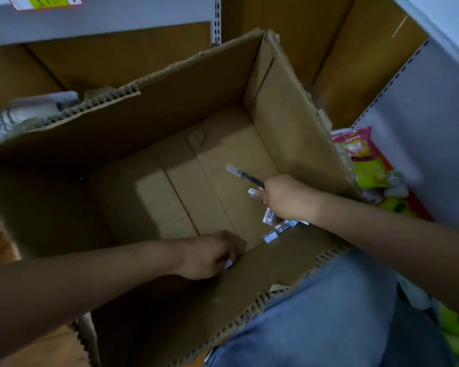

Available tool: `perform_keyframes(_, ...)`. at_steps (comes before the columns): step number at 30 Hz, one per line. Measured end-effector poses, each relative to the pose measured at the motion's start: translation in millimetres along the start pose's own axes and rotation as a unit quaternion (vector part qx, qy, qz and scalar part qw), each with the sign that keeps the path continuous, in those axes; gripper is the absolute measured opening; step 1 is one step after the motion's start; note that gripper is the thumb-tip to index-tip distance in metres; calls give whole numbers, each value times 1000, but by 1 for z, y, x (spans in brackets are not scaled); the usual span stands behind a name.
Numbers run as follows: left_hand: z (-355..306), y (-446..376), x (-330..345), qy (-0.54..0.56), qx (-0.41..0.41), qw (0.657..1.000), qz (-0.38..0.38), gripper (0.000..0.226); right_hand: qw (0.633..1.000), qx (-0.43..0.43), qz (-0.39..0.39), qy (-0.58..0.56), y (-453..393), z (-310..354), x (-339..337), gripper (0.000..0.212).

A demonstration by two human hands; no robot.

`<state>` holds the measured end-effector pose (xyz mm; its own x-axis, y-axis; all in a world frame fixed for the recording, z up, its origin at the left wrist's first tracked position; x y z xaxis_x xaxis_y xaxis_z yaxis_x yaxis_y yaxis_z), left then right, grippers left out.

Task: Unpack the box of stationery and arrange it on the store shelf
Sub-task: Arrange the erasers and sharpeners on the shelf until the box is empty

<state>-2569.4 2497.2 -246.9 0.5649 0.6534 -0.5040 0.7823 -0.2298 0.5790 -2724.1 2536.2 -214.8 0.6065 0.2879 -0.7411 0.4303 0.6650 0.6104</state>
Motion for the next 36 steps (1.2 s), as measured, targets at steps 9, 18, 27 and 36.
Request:
perform_keyframes(9, 23, 1, -21, 22, -50, 996, 74, 22, 998, 16, -49, -36, -14, 19, -51, 28)
perform_keyframes(18, 92, 31, -205, -52, -236, 960, -143, 20, 958, -25, -80, -276, -51, 43, -115, 24)
perform_keyframes(27, -47, 59, -267, 61, -66, 930, -355, 29, 890, -123, -223, -379, 58, 33, -201, 30)
perform_keyframes(36, -335, -26, -164, 57, 309, 896, -315, 19, 844, 79, -512, -138, 325, -154, -167, 35)
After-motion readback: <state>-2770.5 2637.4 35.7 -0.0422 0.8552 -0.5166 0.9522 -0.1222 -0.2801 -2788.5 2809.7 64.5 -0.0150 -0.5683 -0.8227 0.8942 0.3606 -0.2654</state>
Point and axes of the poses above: each hand's wrist, its own y-axis away from the middle knuckle, its own x-axis out of the palm, z = x × y, the point moved 7 cm from there along -y, towards the middle knuckle, and after that the axes turned 1 degree about -x, right-handed, at the moved point
